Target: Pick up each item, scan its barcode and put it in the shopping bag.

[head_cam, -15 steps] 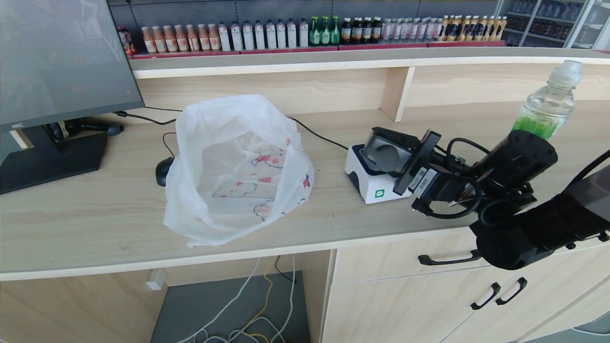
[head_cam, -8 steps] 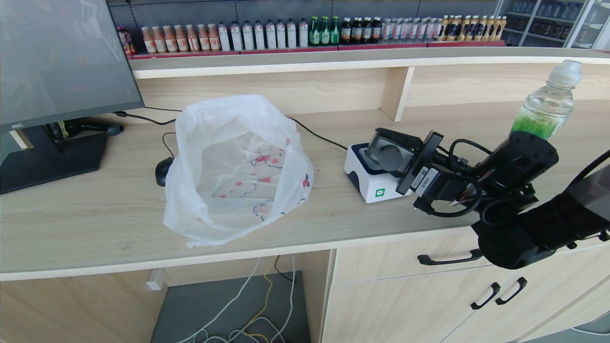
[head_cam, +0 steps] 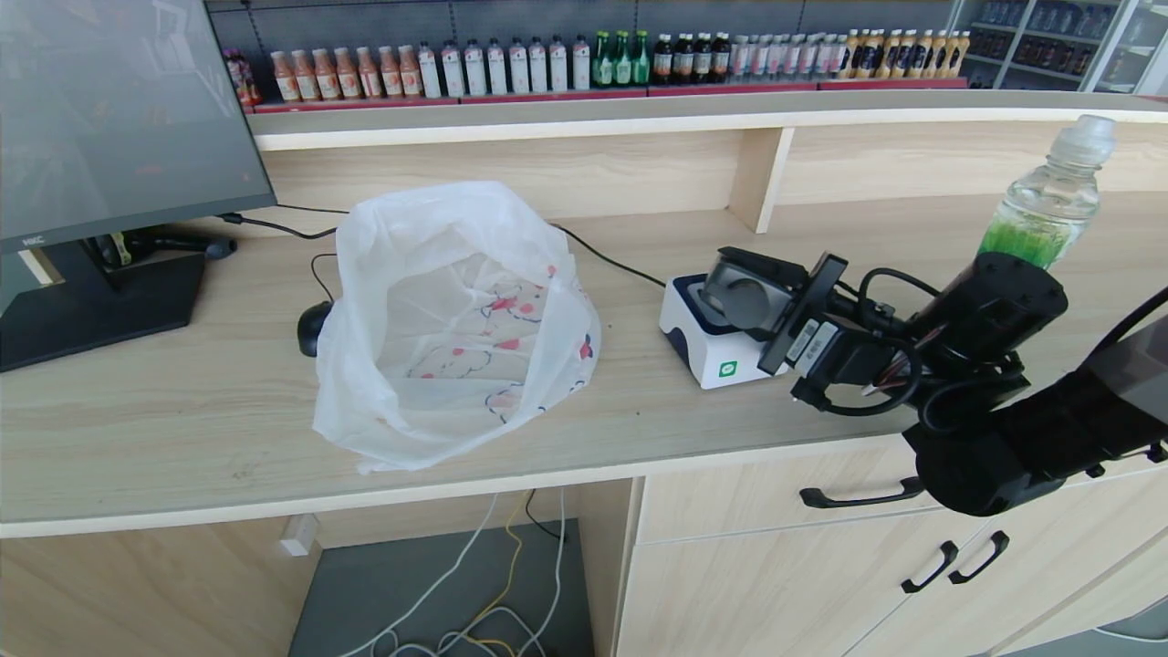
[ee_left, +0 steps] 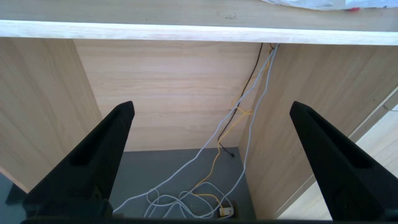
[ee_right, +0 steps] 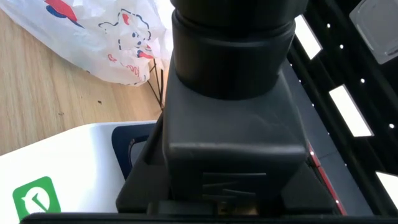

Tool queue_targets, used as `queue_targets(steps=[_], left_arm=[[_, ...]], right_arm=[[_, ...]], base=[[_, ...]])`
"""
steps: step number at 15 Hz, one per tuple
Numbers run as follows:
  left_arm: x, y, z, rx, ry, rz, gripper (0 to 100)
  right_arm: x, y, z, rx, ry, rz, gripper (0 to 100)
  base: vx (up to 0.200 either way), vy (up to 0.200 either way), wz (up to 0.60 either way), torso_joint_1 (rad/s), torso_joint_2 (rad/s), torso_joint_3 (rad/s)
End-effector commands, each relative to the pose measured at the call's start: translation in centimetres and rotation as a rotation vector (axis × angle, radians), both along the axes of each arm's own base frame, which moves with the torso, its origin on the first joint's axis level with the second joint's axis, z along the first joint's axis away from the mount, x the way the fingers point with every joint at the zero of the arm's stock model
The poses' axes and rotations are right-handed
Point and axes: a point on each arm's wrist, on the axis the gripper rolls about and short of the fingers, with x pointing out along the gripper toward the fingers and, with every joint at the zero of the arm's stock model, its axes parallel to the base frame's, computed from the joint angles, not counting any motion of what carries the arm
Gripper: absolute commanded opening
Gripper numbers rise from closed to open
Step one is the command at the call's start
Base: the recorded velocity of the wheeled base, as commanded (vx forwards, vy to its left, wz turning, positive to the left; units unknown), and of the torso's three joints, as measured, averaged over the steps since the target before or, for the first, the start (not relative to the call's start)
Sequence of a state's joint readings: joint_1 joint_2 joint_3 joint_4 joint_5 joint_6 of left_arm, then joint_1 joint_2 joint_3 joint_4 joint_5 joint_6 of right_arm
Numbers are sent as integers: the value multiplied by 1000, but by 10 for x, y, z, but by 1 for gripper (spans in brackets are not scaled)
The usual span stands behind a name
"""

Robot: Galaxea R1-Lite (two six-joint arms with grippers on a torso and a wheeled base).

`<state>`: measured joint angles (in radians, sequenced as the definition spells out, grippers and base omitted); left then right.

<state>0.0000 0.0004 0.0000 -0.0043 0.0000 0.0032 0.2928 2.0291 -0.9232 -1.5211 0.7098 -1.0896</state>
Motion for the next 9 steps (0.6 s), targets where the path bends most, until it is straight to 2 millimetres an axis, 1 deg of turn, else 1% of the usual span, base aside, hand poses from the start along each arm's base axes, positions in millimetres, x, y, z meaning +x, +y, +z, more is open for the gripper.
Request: queue_targets(steps=[1,7,9], left_arm=[[0,0,0,0,-1,0,100],[0,0,0,0,-1,0,100],[0,0,0,0,-1,0,100]], right_arm=[[0,-1,0,0,0,-2,0],[-1,-1,2,7,0,-6,0],[-4,-2,8,12,-8,-3,0]], base=[[0,0,0,0,0,0],[0,0,0,0,0,0],[0,0,0,0,0,0]])
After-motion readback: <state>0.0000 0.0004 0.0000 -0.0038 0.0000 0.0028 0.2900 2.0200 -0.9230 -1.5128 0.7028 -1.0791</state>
